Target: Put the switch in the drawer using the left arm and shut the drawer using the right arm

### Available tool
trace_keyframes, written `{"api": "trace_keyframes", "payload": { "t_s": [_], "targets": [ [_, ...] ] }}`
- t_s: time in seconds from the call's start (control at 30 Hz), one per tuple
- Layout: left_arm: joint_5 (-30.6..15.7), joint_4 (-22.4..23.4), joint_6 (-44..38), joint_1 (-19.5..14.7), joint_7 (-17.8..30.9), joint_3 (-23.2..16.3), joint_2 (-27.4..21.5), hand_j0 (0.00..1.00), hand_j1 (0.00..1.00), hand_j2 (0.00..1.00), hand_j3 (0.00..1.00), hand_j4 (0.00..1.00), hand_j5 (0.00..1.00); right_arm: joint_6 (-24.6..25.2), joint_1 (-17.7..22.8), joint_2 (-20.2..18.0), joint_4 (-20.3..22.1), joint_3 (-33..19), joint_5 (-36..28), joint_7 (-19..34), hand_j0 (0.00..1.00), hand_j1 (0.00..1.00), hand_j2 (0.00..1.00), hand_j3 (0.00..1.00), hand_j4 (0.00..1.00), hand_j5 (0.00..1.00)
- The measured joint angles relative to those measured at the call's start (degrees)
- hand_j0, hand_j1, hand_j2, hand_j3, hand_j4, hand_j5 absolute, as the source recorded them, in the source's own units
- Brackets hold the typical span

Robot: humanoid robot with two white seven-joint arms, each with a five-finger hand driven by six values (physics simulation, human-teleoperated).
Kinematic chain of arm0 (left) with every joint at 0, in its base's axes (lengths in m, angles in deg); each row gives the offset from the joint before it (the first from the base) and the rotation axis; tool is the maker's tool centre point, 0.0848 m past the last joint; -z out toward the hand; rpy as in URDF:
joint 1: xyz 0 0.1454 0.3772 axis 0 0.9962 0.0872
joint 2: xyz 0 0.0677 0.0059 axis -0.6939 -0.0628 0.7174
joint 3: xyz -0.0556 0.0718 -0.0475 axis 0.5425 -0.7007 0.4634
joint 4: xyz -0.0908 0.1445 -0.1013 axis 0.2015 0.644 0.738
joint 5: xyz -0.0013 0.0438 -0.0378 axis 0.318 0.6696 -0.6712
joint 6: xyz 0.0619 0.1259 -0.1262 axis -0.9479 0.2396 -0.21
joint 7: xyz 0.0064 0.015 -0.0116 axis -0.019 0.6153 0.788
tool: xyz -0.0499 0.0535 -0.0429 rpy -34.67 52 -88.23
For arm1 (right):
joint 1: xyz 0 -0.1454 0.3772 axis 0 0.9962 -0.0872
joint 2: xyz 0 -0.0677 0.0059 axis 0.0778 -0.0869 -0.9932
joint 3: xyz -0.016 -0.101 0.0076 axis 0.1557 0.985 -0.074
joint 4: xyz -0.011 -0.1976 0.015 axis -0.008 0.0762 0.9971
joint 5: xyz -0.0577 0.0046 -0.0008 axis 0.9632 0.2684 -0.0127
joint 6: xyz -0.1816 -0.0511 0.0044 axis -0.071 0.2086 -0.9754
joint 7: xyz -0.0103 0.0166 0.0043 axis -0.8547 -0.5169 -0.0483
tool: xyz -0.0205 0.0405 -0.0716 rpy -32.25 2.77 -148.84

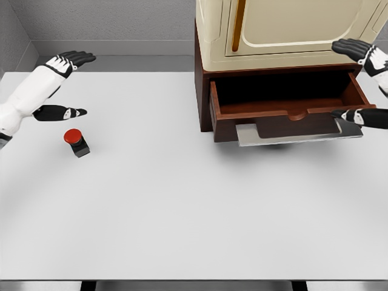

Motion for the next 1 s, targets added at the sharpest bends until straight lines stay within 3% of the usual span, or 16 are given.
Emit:
{"api": "trace_keyframes", "payload": {
  "t_s": [0.17,0.23,0.63,0.8,1.0],
  "targets": [
    [-0.67,1.54,0.00,0.00,-0.13,-0.05,0.98,1.00,1.00,1.00,1.00,1.00,1.00,0.00,-0.44,0.29,-0.01,1.39,-0.57,-0.01,1.00,1.00,1.00,1.00,1.00,1.00],
    [-3.43,2.24,0.00,0.26,-0.01,-0.19,1.07,1.00,1.00,1.00,1.00,1.00,1.00,0.00,-0.88,0.36,0.00,1.57,-0.65,-0.01,1.00,1.00,1.00,1.00,1.00,1.00],
    [-35.94,2.80,0.01,0.79,0.59,-8.06,-2.11,1.00,1.00,1.00,1.00,1.00,1.00,0.00,-0.79,0.79,-0.03,1.84,-0.87,-0.01,1.00,1.00,1.00,1.00,1.00,1.00],
    [-43.71,2.91,0.01,0.88,0.80,-12.36,-3.27,1.00,1.00,1.00,1.00,1.00,1.00,0.00,-0.79,0.79,-0.04,1.84,-1.27,0.01,1.00,1.00,1.00,1.00,1.00,1.00],
    [-50.96,2.45,0.01,2.20,1.90,-17.59,-8.55,1.00,1.00,1.00,1.00,1.00,1.00,0.00,-0.44,0.79,-0.04,1.77,-1.49,0.07,1.00,1.00,1.00,1.00,1.00,1.00]
  ]
}}
